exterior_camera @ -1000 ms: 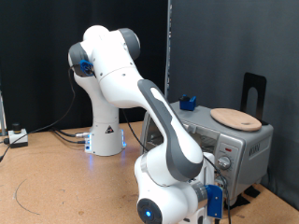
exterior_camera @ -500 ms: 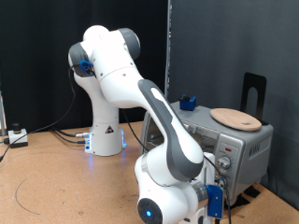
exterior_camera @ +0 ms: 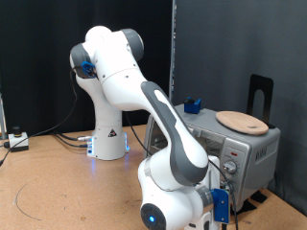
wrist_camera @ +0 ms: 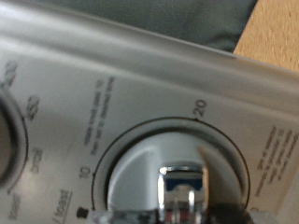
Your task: Make a piece of toast with the oven
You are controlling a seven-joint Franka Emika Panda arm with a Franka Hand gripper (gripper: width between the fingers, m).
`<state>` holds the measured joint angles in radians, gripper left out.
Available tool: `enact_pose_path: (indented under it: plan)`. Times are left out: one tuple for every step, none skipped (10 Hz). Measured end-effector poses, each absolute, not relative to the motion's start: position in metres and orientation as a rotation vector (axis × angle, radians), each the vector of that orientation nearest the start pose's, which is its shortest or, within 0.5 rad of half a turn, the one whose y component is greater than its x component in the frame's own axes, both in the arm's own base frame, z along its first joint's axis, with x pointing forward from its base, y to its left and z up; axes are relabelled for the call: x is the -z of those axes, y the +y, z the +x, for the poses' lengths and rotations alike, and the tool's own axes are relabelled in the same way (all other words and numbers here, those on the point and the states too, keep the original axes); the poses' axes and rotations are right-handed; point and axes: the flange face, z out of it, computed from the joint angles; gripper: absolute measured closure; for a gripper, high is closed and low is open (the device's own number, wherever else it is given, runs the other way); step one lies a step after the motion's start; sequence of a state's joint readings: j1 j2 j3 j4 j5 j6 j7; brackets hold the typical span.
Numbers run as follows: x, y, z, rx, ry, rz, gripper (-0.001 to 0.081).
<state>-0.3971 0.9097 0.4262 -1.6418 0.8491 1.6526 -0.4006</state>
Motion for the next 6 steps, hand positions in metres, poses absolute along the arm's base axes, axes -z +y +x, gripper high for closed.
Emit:
enact_pose_path:
  plan:
    - [-0.138,0.071,0.605,-0.517,-0.013,-1.806,0.0711]
    - [-0.139,0.071,0.602,-0.421,-0.078,-1.804,0.0711]
    - [-0.14,0.07,0.598,-0.322,-0.125,-1.794,0.0711]
    - [-0.139,0.068,0.593,-0.229,-0.152,-1.778,0.0711]
    - [-0.138,0.067,0.589,-0.173,-0.152,-1.765,0.0711]
    - [-0.137,0.066,0.587,-0.158,-0.14,-1.758,0.0711]
